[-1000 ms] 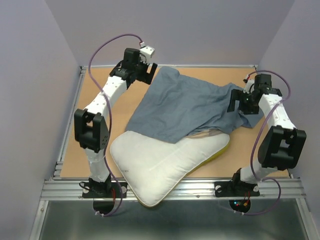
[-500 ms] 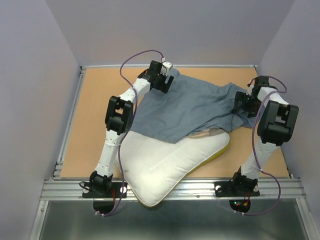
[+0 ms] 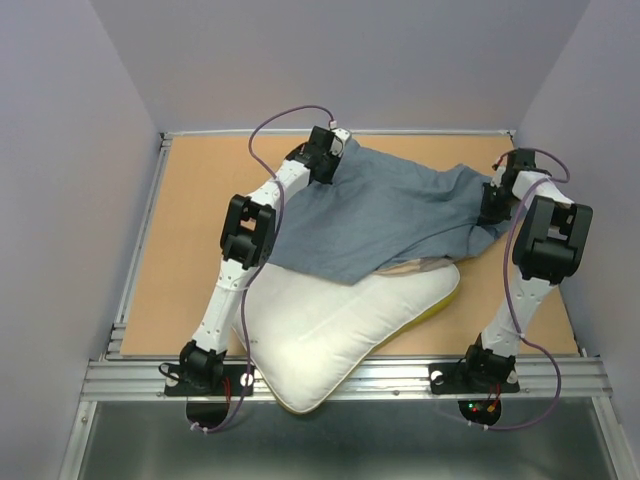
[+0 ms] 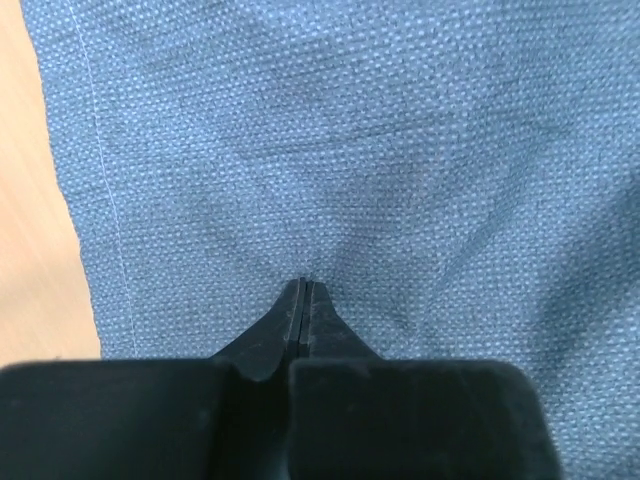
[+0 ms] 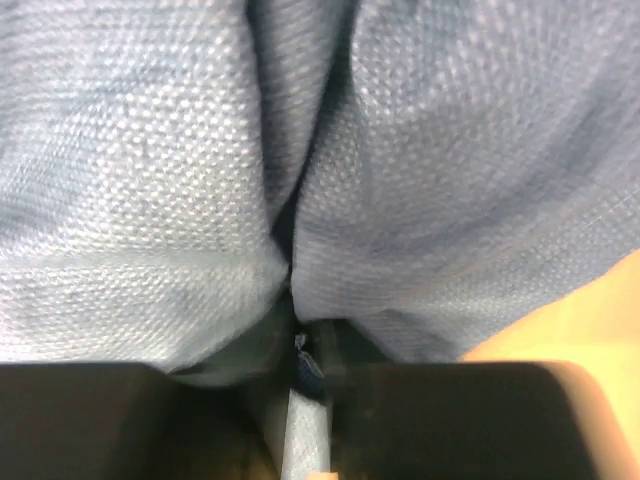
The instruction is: Put the pillow into the pillowcase
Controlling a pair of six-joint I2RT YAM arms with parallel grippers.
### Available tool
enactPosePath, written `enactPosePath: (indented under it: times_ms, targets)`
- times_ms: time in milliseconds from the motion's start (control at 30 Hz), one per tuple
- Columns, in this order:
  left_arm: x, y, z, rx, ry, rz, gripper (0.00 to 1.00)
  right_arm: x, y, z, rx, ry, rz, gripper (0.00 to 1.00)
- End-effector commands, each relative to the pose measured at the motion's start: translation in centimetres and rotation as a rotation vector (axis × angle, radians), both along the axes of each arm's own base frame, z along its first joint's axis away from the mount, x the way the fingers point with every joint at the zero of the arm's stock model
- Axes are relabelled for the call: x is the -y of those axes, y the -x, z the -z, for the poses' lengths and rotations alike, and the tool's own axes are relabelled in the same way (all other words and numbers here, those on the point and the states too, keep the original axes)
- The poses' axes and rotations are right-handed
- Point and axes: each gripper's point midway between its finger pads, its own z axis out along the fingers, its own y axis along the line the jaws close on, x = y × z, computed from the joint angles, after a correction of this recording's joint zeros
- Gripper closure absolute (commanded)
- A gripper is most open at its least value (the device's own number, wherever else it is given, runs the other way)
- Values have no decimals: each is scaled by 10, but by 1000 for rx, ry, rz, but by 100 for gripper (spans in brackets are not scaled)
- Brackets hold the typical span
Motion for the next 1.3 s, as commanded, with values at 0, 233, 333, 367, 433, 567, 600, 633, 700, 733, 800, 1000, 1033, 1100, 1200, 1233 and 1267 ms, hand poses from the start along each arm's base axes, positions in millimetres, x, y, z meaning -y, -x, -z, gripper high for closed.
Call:
enactPosePath:
  times_ms: [0, 233, 333, 367, 433, 567, 600, 633, 700, 733, 800, 1000, 1033, 1100, 1200, 1233, 1267]
  targets:
    - [9, -16, -42, 76, 89, -9, 100, 18, -34, -36, 129, 76, 15, 97]
    - [21, -54, -179, 417, 335, 4, 100, 59, -56, -89, 263, 130, 87, 99]
    - [29, -62, -217, 531, 421, 26, 100, 61, -50, -87, 245, 140, 80, 97]
    - [30, -65, -225, 556, 441, 16, 100, 59, -43, -84, 231, 139, 57, 89]
    - [31, -72, -241, 626, 485, 11, 100, 53, -35, -84, 217, 130, 18, 62]
    - [29, -63, -263, 632, 516, 34, 63, 36, -37, -127, 301, 96, -112, 0]
    - [27, -57, -266, 604, 536, 53, 50, 31, -43, -139, 341, 81, -130, 0]
    - [23, -49, -267, 564, 558, 70, 42, 15, -54, -156, 397, 36, -161, 0]
    - [5, -25, -270, 467, 624, 101, 17, -5, -72, -174, 450, 15, -201, 0]
    - [-1, -13, -269, 430, 638, 124, 16, -33, -90, -197, 508, 26, -263, 0]
    - [-27, 10, -263, 372, 615, 106, 13, -69, -110, -197, 524, 18, -332, 0]
    - [-87, 114, -223, 203, 498, 130, 11, -218, -155, -182, 564, 9, -594, 0]
    - [-97, 136, -204, 158, 415, 173, 10, -250, -156, -174, 562, -1, -647, 0]
    - [-106, 175, -195, 107, 336, 285, 9, -277, -169, -155, 566, 11, -689, 0]
    - [-137, 237, -149, -53, 189, 433, 8, -319, -181, -127, 580, 19, -751, 0]
    - [-146, 257, -136, -118, 169, 448, 8, -335, -180, -120, 583, 20, -773, 0]
    - [-158, 270, -126, -112, 115, 492, 8, -341, -187, -105, 583, 38, -775, 0]
